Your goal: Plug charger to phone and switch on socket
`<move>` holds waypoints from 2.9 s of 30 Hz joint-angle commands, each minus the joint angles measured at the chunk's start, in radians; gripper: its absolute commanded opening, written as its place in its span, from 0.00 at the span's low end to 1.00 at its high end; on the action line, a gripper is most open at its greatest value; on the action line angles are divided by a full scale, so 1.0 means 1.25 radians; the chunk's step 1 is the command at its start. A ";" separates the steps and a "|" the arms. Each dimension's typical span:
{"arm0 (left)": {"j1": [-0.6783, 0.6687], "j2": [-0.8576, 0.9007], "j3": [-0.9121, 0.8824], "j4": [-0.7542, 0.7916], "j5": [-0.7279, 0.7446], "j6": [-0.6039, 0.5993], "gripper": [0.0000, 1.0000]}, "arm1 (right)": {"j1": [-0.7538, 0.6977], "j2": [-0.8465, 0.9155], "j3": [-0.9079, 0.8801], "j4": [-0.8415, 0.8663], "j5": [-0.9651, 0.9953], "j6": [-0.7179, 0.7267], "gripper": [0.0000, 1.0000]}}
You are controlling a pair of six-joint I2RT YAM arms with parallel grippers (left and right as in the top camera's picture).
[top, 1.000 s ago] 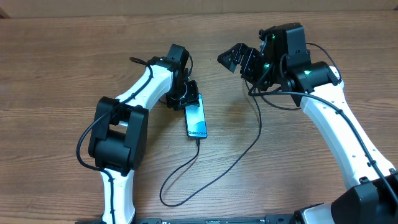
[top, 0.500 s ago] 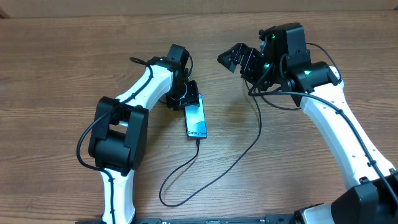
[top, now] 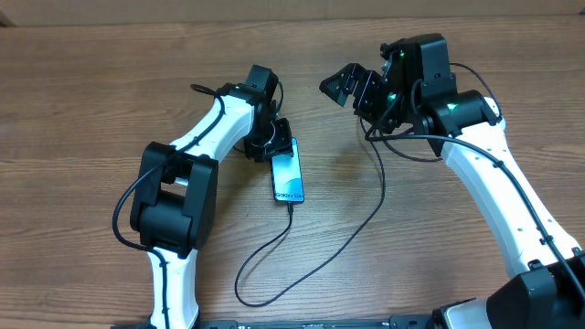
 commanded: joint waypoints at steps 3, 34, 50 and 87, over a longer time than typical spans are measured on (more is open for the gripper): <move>-0.006 0.003 -0.005 -0.002 -0.002 0.015 0.45 | 0.001 -0.018 0.007 0.002 0.008 -0.006 1.00; -0.005 0.003 -0.005 -0.003 -0.002 0.015 0.82 | 0.001 -0.018 0.007 -0.005 0.008 -0.006 1.00; 0.023 -0.052 0.065 -0.152 -0.178 0.065 1.00 | 0.001 -0.018 0.007 -0.010 0.008 -0.006 1.00; 0.023 -0.508 0.154 -0.352 -0.364 0.099 1.00 | 0.001 -0.018 0.006 -0.009 0.023 -0.006 1.00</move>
